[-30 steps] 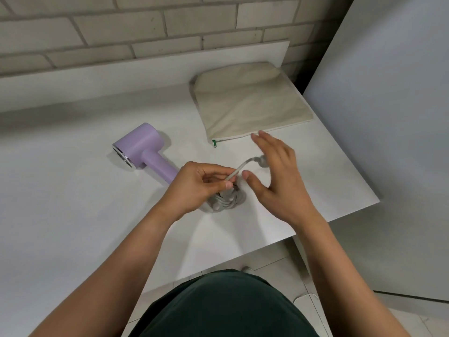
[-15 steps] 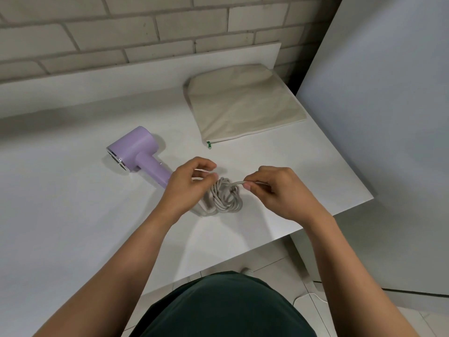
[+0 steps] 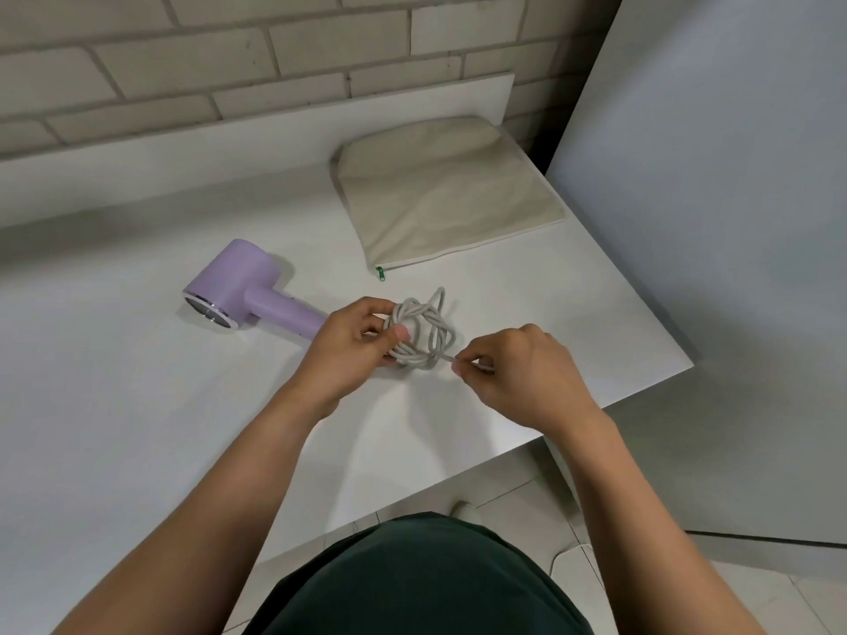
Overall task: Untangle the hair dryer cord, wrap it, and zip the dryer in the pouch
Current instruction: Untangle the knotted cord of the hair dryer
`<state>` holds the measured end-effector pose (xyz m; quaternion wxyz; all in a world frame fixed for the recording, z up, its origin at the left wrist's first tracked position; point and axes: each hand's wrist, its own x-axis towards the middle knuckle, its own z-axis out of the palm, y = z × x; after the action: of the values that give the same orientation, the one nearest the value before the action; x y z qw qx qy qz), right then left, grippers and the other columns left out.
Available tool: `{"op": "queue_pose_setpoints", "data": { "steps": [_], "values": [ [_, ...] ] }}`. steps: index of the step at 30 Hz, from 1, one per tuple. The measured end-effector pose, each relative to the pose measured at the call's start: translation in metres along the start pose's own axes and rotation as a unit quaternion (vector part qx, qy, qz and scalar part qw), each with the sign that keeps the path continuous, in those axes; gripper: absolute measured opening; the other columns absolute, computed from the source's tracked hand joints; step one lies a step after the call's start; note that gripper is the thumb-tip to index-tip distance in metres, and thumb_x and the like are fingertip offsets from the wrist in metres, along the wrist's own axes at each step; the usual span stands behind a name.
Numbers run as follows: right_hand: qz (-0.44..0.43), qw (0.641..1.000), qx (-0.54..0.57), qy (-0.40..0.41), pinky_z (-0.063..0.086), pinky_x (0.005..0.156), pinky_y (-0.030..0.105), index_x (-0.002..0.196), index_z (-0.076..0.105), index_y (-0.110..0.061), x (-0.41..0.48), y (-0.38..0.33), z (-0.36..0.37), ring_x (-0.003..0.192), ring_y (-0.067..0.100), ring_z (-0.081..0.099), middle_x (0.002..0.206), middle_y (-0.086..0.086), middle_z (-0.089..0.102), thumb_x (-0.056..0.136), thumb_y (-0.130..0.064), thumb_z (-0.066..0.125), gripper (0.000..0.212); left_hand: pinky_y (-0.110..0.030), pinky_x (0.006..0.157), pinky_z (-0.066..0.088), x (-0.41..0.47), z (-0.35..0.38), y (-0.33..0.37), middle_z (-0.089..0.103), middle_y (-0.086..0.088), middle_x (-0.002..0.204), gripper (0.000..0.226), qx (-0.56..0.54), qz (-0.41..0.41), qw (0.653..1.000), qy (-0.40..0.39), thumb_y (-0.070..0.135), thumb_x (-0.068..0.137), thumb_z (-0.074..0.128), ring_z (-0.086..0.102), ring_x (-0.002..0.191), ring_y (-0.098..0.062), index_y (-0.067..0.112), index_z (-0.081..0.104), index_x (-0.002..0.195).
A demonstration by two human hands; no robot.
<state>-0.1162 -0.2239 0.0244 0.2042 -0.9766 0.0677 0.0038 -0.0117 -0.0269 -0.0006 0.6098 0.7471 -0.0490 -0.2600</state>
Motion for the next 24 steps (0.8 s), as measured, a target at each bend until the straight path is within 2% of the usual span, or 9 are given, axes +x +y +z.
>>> {"op": "queue_pose_setpoints", "data": {
  "steps": [2, 4, 8, 13, 18, 19, 21, 23, 24],
  "values": [
    [0.056, 0.996, 0.053, 0.037, 0.050, 0.066, 0.032, 0.092, 0.076, -0.030, 0.000, -0.005, 0.008, 0.073, 0.024, 0.061, 0.057, -0.015, 0.059, 0.096, -0.045, 0.063, 0.020, -0.042, 0.087, 0.063, -0.005, -0.003, 0.002, 0.070, -0.011, 0.091, 0.033, -0.040, -0.001, 0.999, 0.001, 0.009, 0.093, 0.074, 0.076, 0.090, -0.027, 0.015, 0.063, 0.124],
    [0.106, 0.987, 0.108, 0.056, 0.053, 0.066, 0.034, 0.085, 0.068, -0.030, 0.002, -0.009, 0.016, 0.068, 0.023, 0.064, 0.051, -0.012, 0.060, 0.094, -0.050, 0.064, 0.022, -0.039, 0.085, 0.063, -0.009, -0.005, 0.001, 0.068, -0.010, 0.092, 0.043, -0.053, -0.010, 0.999, 0.001, 0.003, 0.092, 0.073, 0.075, 0.088, -0.024, 0.015, 0.060, 0.131],
    [0.152, 0.980, 0.109, 0.067, 0.053, 0.067, 0.035, 0.078, 0.053, -0.027, 0.004, -0.019, 0.030, 0.074, 0.028, 0.065, 0.063, -0.006, 0.067, 0.092, -0.057, 0.062, 0.034, -0.032, 0.082, 0.062, -0.017, -0.004, -0.002, 0.073, -0.008, 0.105, 0.051, -0.046, 0.000, 0.999, -0.017, -0.008, 0.088, 0.073, 0.074, 0.098, -0.021, 0.017, 0.063, 0.131],
    [0.166, 0.980, 0.080, 0.079, 0.049, 0.068, 0.035, 0.085, 0.054, -0.026, 0.005, -0.030, 0.041, 0.081, 0.032, 0.064, 0.076, -0.004, 0.070, 0.093, -0.061, 0.060, 0.036, -0.044, 0.095, 0.060, -0.024, -0.003, -0.003, 0.071, -0.007, 0.108, 0.062, 0.023, 0.028, 0.999, -0.031, -0.013, 0.088, 0.064, 0.074, 0.103, -0.024, 0.031, 0.062, 0.131],
    [0.162, 0.977, 0.117, 0.069, 0.045, 0.062, 0.035, 0.093, 0.043, -0.027, 0.010, -0.033, 0.050, 0.073, 0.029, 0.061, 0.071, -0.004, 0.065, 0.091, -0.064, 0.062, 0.041, -0.044, 0.105, 0.054, -0.026, -0.001, -0.003, 0.072, 0.005, 0.120, 0.059, 0.072, 0.043, 0.995, -0.049, -0.008, 0.090, 0.058, 0.069, 0.114, -0.016, 0.031, 0.061, 0.133],
    [0.166, 0.968, 0.182, 0.052, 0.043, 0.060, 0.034, 0.096, 0.043, -0.026, 0.011, -0.032, 0.049, 0.069, 0.025, 0.060, 0.067, -0.006, 0.062, 0.090, -0.060, 0.066, 0.041, -0.045, 0.105, 0.053, -0.026, 0.000, -0.004, 0.072, 0.005, 0.120, 0.057, 0.066, 0.042, 0.996, -0.046, -0.007, 0.090, 0.057, 0.069, 0.114, -0.017, 0.031, 0.061, 0.132],
    [0.186, 0.910, 0.370, 0.000, 0.040, 0.059, 0.032, 0.104, 0.044, -0.024, 0.011, -0.031, 0.042, 0.063, 0.018, 0.055, 0.065, -0.007, 0.057, 0.092, -0.042, 0.071, 0.036, -0.049, 0.105, 0.053, -0.025, -0.001, -0.006, 0.073, 0.004, 0.112, 0.052, 0.047, 0.028, 0.998, -0.031, -0.006, 0.092, 0.052, 0.071, 0.110, -0.020, 0.031, 0.063, 0.127],
    [0.202, 0.842, 0.497, -0.047, 0.040, 0.063, 0.030, 0.111, 0.044, -0.024, 0.009, -0.028, 0.035, 0.066, 0.018, 0.053, 0.075, 0.000, 0.059, 0.088, -0.024, 0.065, 0.032, -0.053, 0.104, 0.053, -0.023, -0.001, -0.007, 0.073, 0.002, 0.099, 0.049, 0.034, 0.002, 0.999, -0.009, -0.006, 0.093, 0.047, 0.073, 0.103, -0.019, 0.032, 0.064, 0.121],
    [0.201, 0.823, 0.527, -0.061, 0.042, 0.065, 0.033, 0.113, 0.043, -0.023, 0.008, -0.026, 0.033, 0.068, 0.019, 0.054, 0.080, 0.003, 0.062, 0.082, -0.019, 0.059, 0.035, -0.054, 0.104, 0.052, -0.022, -0.002, -0.007, 0.072, 0.000, 0.094, 0.049, 0.032, -0.008, 0.999, -0.001, -0.005, 0.093, 0.045, 0.073, 0.100, -0.018, 0.033, 0.064, 0.117]
  ]
}}
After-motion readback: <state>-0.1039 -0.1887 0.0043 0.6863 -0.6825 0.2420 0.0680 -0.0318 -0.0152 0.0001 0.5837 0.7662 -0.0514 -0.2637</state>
